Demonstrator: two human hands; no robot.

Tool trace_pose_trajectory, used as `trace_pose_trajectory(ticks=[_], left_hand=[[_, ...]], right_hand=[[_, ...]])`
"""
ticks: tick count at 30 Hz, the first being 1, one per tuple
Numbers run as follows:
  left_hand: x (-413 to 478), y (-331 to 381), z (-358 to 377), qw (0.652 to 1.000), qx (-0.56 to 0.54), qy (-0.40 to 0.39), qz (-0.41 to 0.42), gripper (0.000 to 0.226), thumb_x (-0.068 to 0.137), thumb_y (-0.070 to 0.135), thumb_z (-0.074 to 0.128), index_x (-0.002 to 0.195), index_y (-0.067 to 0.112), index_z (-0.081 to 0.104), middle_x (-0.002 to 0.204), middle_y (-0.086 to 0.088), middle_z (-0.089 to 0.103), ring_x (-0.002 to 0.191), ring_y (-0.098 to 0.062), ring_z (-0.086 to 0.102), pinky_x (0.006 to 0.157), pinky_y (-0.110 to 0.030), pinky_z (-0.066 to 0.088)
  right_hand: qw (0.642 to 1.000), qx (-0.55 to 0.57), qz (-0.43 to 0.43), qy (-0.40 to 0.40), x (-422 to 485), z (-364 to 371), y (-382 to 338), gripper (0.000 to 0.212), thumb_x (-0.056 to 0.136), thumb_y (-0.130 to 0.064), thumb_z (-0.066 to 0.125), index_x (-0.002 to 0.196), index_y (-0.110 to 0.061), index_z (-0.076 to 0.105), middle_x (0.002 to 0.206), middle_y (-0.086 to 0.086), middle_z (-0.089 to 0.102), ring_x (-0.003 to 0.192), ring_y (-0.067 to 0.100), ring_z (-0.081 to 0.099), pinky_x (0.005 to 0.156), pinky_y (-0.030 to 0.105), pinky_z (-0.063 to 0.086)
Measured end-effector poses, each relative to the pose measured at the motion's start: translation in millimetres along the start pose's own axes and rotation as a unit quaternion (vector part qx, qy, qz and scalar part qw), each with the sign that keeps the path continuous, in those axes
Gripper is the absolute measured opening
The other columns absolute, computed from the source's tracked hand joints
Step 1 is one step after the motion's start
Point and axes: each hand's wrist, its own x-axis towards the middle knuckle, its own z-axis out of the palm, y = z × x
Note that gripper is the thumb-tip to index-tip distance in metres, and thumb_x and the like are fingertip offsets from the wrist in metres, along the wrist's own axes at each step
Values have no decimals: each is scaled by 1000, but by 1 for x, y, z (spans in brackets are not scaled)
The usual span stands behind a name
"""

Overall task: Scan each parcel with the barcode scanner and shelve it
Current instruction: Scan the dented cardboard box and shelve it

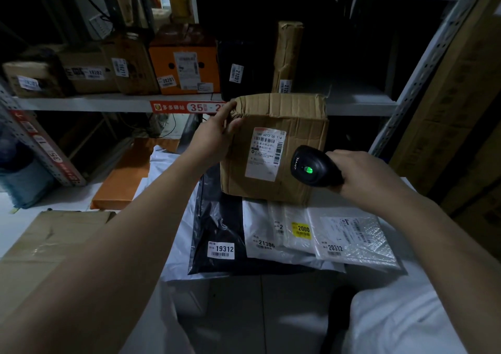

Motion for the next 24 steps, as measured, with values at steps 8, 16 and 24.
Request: trace_pose_trajectory(ticks=[8, 16, 24], left_hand=[[-3, 4, 1, 1000, 4, -1, -2, 58, 109, 46, 44, 164, 37, 27, 157, -15, 46, 135, -37, 52, 97, -42, 50], [-5, 0, 1, 1000, -5, -8, 13, 59, 108, 50, 45, 163, 38, 27, 154, -15, 48, 134, -37, 53, 102, -49, 54], [-16, -3, 3, 997, -80, -19, -13, 71, 102, 61, 50, 164, 46, 18, 163, -7, 41, 142, -29, 48, 110, -47, 49]], right_hand=[[999, 32, 5, 6, -4, 2, 0, 23, 79, -28, 71, 97, -36, 61, 90, -10, 64, 88, 25, 68, 71, 47, 56], [992, 110, 53, 37, -6, 8, 1, 37, 81, -11, 78, 76, -38, 53, 80, -6, 61, 78, 18, 63, 63, 36, 45], [860, 392, 233, 229, 12, 10, 0, 17, 97, -24, 74, 112, -24, 68, 99, 3, 76, 89, 13, 75, 81, 39, 63]])
